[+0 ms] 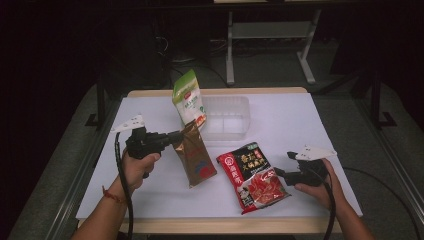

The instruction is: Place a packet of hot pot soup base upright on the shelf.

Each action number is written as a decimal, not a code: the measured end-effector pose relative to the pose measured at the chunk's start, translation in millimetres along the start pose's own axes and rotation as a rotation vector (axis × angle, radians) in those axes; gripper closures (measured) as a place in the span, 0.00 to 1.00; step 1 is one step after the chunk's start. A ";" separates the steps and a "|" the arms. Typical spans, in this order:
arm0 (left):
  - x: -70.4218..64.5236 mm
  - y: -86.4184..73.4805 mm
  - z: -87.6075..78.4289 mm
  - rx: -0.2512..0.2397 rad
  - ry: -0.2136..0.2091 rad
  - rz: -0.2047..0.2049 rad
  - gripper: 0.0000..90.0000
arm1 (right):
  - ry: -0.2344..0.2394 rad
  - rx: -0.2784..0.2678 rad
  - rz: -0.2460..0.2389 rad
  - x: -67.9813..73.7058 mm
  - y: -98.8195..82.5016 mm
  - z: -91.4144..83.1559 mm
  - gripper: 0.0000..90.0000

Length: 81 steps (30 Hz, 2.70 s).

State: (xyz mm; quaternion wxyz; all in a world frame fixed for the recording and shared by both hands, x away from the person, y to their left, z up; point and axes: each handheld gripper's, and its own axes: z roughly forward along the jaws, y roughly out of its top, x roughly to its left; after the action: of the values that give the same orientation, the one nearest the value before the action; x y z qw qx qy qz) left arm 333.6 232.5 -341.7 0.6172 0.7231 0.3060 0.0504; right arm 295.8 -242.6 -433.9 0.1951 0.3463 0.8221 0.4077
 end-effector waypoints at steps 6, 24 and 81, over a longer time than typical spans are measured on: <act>-5.1 20.7 10.6 -0.025 0.079 0.011 0.97 | -0.005 0.002 0.014 -1.6 -1.2 0.4 0.26; 7.0 86.8 66.2 -0.043 0.335 0.025 0.97 | 0.006 0.023 0.000 -2.2 -3.4 1.1 0.26; 27.4 34.1 142.2 0.012 0.459 0.156 0.84 | 0.016 0.020 0.000 -2.2 -3.7 1.1 0.27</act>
State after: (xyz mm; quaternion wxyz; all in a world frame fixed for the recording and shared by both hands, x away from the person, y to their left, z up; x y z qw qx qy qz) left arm 432.8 122.1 -351.7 0.5214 0.7179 0.3817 0.2591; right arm 296.5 -245.2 -437.4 0.1851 0.3450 0.8275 0.4024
